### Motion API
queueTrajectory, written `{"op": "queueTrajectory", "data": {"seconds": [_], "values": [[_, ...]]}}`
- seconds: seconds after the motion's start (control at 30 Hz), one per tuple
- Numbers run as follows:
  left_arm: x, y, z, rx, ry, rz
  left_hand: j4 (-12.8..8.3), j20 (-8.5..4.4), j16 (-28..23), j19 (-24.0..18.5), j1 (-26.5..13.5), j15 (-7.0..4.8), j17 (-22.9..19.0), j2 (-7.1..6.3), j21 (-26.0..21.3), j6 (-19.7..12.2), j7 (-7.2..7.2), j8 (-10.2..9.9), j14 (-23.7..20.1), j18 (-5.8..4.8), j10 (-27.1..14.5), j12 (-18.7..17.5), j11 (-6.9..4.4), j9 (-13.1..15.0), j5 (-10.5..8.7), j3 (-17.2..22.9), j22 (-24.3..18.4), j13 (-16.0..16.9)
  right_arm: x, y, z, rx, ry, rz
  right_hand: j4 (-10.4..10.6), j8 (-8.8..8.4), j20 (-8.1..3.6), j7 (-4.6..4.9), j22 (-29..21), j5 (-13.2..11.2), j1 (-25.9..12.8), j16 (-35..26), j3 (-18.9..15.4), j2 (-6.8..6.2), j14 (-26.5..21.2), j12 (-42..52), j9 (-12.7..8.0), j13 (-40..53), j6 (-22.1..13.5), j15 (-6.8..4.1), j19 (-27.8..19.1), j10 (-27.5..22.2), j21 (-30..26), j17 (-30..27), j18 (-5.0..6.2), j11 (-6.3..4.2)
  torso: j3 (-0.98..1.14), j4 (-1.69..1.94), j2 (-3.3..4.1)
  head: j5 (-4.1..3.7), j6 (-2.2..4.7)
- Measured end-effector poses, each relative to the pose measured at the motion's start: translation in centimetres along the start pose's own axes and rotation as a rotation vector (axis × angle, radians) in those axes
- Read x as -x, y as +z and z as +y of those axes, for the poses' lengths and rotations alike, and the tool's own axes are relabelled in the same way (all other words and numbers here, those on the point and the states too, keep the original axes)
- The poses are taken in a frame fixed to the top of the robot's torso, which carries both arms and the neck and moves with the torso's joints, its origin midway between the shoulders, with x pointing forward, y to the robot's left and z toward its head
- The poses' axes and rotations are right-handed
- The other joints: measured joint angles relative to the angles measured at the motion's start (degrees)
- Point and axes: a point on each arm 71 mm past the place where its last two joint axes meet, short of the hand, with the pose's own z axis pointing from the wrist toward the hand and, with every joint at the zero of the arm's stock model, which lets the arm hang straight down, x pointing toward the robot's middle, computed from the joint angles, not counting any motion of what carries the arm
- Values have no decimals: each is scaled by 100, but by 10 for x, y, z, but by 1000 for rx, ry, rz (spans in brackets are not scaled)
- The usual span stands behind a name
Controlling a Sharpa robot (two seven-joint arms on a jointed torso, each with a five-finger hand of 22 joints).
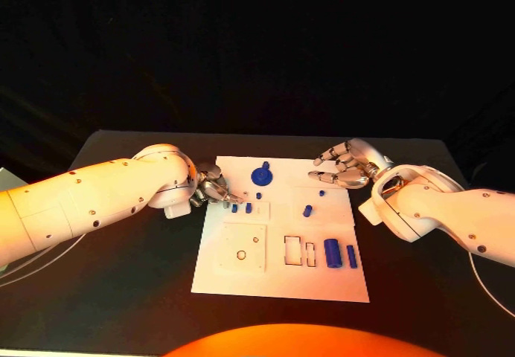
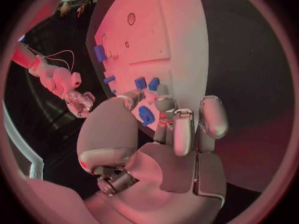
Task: Assemble the parts on the task board
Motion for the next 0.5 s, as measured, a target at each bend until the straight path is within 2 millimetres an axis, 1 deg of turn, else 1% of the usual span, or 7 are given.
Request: {"op": "queueTrajectory", "data": {"seconds": [0.07,0.13,0.2,0.27,0.33,0.4,0.5], "values": [[1,-1,0,-4,-13,-8,20,6,-11,-47,0,0,0,0,-31,-27,17,0,0,-1,-53,-61,4,-19,-191,-137,-60,-89,0,0,0,0,0,0,0,0,0,0,0,0,0,0,0,0,0,0,0,0,0,0,0,0,0,0,0,0,1,0,0,-4,2],[3,-2,0,-8,-33,-18,28,28,-73,-114,-21,0,0,30,-104,-135,26,39,0,-1,-154,-152,20,-52,-609,-470,-152,-236,0,0,0,-1,0,1,0,0,0,0,0,0,0,0,0,0,0,0,0,0,0,0,0,0,0,0,0,0,2,1,0,-9,5],[4,-2,0,-12,-55,-25,34,28,-93,-150,14,0,0,115,-143,-174,47,69,0,0,-213,-217,41,-78,-846,-755,-227,-349,-1,0,-1,-1,1,1,0,0,0,0,0,0,-1,0,0,-1,0,0,0,0,0,0,0,0,0,0,0,0,2,2,0,-10,10],[5,-3,0,-16,-74,-30,37,61,-110,-191,61,0,0,206,-192,-216,45,104,0,0,-290,-270,35,-100,-929,-986,-280,-448,-1,0,-1,-2,1,1,0,0,0,0,-1,0,-23,0,0,-23,0,0,0,0,0,0,0,0,0,0,0,0,1,3,0,-12,14],[6,-3,1,-23,-98,-39,35,78,-195,-327,185,42,0,329,-309,-358,105,104,-4,-1,-547,-567,83,-146,-948,-1309,-450,-874,-1,0,-1,-3,1,1,0,0,0,0,-1,0,-23,0,0,-23,0,0,0,0,0,0,0,0,0,0,0,0,4,4,0,-16,19],[7,-4,0,-34,-118,-50,23,123,-357,-605,375,122,-16,485,-549,-587,192,67,-7,138,-861,-868,172,-212,-941,-1430,-827,-1231,-1,-1,-1,-3,1,1,0,0,0,0,-1,0,-23,0,0,-23,0,0,0,0,0,0,0,0,1,0,0,0,4,7,0,-20,25],[10,-5,-2,-79,-152,-89,-27,315,-879,-1450,1249,375,-768,574,-1319,-1182,479,-166,-262,364,-1514,-1186,438,-377,-855,-1321,-1896,-1510,0,-1,-2,-4,1,0,0,0,0,0,-1,0,-47,0,0,1,0,0,0,0,0,0,0,0,1,0,0,0,6,7,-1,-27,37]]}}
